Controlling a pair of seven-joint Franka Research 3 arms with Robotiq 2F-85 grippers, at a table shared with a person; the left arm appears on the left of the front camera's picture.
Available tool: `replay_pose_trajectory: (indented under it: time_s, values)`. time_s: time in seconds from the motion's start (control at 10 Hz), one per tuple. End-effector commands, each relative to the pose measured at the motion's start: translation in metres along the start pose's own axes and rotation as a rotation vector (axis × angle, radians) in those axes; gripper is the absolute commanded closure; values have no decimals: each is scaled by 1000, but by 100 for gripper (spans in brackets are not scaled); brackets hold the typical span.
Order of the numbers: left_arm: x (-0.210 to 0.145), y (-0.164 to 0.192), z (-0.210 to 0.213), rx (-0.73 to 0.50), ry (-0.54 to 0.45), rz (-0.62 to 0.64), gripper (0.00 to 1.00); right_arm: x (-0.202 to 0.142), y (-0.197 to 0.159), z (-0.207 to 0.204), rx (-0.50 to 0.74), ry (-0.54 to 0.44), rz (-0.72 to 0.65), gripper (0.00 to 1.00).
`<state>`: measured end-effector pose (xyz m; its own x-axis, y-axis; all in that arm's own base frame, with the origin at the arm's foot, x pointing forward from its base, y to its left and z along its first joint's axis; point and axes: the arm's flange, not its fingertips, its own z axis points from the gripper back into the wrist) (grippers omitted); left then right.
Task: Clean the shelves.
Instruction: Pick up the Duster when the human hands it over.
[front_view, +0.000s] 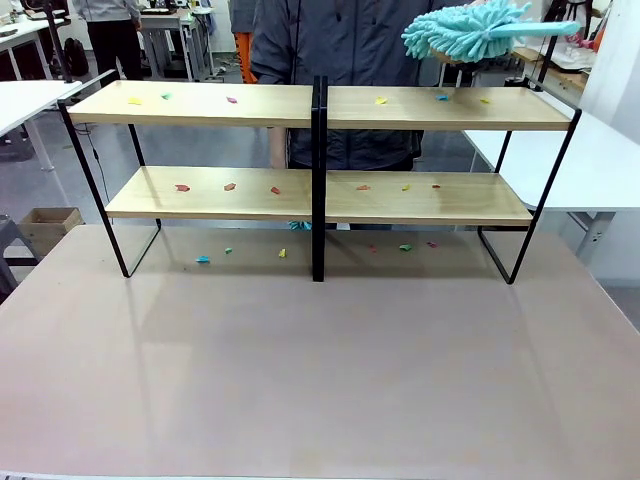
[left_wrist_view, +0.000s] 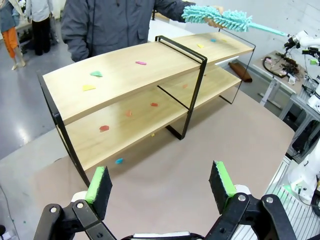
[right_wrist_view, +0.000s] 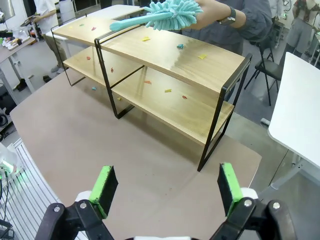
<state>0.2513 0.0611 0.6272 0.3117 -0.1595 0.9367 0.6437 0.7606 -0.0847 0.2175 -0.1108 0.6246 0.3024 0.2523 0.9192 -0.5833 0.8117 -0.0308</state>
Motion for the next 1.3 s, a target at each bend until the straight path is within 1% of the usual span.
replay_pose_trajectory:
  time_s: [0.0, 0.1, 0.2, 0.3, 0.4, 0.5, 0.6, 0.7, 0.8, 0.9, 1.0, 1.1, 1.2]
  values:
    - [-5, -1, -1, 8, 4, 9, 0, 44, -17, -14, 143, 20, -127, 0]
    - [-5, -1, -1, 8, 4, 9, 0, 86, -37, -33, 233, 100, -378, 0]
    - [-5, -1, -1, 8, 4, 9, 0, 124, -47, -56, 149, 9, -653, 0]
    - [-5, -1, -1, 8, 4, 9, 0, 139, -42, -75, 317, 41, -669, 0]
    - [-5, -1, -1, 8, 4, 9, 0, 132, -27, -74, 331, 55, -494, 0]
    - [-5, -1, -1, 8, 4, 9, 0, 107, -27, -64, 260, 41, -448, 0]
    - [-5, -1, -1, 8, 4, 9, 0, 132, -29, -85, 315, 47, -504, 0]
    - [-5, -1, -1, 8, 4, 9, 0, 128, -34, -87, 378, 126, -640, 0]
    - [-5, -1, -1, 8, 4, 9, 0, 147, -43, -112, 512, 238, -770, 0]
    - [-5, -1, -1, 8, 4, 9, 0, 166, -52, -136, 522, 314, -903, 0]
    - [-5, -1, -1, 8, 4, 9, 0, 183, -56, -159, 525, 363, -1014, 0]
    - [-5, -1, -1, 8, 4, 9, 0, 192, -54, -181, 536, 401, -1086, 0]
    - [-5, -1, -1, 8, 4, 9, 0, 199, -53, -208, 499, 421, -1178, 0]
